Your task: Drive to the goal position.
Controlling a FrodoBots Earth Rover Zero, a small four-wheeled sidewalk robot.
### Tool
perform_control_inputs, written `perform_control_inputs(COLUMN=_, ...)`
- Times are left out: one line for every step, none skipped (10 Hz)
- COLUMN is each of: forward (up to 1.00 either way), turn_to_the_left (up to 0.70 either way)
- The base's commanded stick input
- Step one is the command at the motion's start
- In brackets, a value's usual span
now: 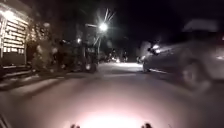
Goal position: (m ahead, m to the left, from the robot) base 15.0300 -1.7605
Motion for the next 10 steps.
perform_control_inputs(forward=0.70, turn_to_the_left=0.00)
perform_control_inputs(forward=0.70, turn_to_the_left=0.00)
perform_control_inputs(forward=0.70, turn_to_the_left=0.00)
perform_control_inputs(forward=0.70, turn_to_the_left=-0.03)
perform_control_inputs(forward=0.70, turn_to_the_left=-0.07)
perform_control_inputs(forward=0.70, turn_to_the_left=-0.13)
perform_control_inputs(forward=0.70, turn_to_the_left=-0.11)
perform_control_inputs(forward=0.70, turn_to_the_left=-0.04)
perform_control_inputs(forward=0.70, turn_to_the_left=0.00)
perform_control_inputs(forward=0.70, turn_to_the_left=0.00)
